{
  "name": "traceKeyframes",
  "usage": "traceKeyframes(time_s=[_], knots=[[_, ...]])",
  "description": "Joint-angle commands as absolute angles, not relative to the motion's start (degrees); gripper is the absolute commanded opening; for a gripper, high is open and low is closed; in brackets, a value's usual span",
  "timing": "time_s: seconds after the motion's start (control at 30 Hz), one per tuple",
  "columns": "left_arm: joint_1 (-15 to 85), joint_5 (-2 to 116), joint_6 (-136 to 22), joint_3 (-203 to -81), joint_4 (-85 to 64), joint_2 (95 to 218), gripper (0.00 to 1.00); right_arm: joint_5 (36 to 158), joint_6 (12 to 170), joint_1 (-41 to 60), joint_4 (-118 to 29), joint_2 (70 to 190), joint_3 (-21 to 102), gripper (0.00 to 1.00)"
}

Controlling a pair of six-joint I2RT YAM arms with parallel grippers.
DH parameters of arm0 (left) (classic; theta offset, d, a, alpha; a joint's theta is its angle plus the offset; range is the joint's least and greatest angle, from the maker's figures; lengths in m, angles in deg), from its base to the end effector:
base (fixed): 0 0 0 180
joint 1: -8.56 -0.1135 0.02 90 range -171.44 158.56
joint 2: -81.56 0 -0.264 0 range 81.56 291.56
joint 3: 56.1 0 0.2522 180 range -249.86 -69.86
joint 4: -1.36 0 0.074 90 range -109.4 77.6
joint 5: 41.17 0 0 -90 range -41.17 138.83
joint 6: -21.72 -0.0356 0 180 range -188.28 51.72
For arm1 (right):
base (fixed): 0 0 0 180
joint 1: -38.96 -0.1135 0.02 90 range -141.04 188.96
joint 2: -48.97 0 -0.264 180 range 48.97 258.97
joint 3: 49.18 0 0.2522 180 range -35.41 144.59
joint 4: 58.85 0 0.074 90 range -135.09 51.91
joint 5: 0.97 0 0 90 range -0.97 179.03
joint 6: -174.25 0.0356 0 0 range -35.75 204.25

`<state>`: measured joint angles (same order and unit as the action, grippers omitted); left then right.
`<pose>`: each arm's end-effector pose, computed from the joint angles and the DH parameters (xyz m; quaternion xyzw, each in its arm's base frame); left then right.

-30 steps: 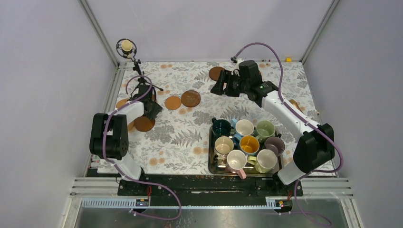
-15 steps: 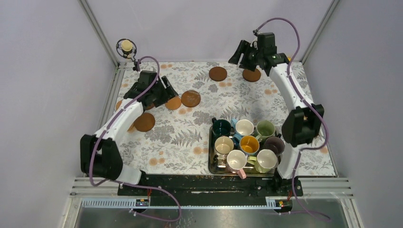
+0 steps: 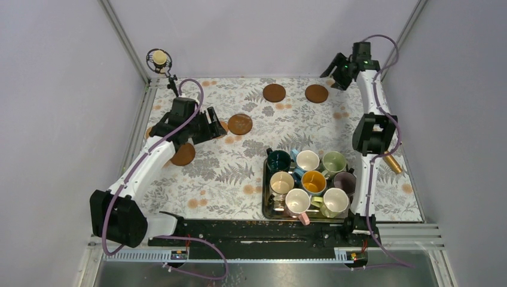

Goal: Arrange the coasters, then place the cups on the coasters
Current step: Move the coaster to the center of the board.

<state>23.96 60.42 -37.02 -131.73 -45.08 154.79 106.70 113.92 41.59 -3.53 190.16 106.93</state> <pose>0.2623 -0.0797 0.3011 -0.0873 0.9126 -0.2392 0.3198 0.5515 -0.0145 0.2739 0.1876 0.8795 0.2325 0.3704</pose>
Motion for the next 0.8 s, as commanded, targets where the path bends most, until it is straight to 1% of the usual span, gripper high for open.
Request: traceKeyframes(time_s=[0.0, 0.1, 0.23, 0.5, 0.6, 0.77], knots=[[23.9, 63.1, -38.3, -130.9, -42.7, 154.6, 0.67, 110.5, 117.0, 44.4, -8.9, 190.7, 105.4, 0.74], [23.9, 63.7, -37.9, -130.4, -41.8, 154.9, 0.66, 111.0, 117.6, 45.5, -10.7, 192.3, 104.8, 0.73], [23.9, 63.5, -37.8, -129.9, -41.4, 154.8, 0.66, 111.4, 121.5, 47.7, -16.2, 193.3, 100.6, 0.73], [23.9, 62.6, -37.8, -129.6, -41.4, 154.5, 0.65, 113.5, 125.8, 48.2, -18.0, 200.0, 104.6, 0.73], [23.9, 62.8, -37.5, -129.7, -41.4, 154.5, 0.65, 113.4, 127.6, 48.2, -18.8, 201.3, 103.9, 0.72], [23.9, 63.2, -37.6, -130.0, -41.4, 154.3, 0.66, 114.3, 131.9, 48.2, -25.8, 202.2, 100.5, 0.71]])
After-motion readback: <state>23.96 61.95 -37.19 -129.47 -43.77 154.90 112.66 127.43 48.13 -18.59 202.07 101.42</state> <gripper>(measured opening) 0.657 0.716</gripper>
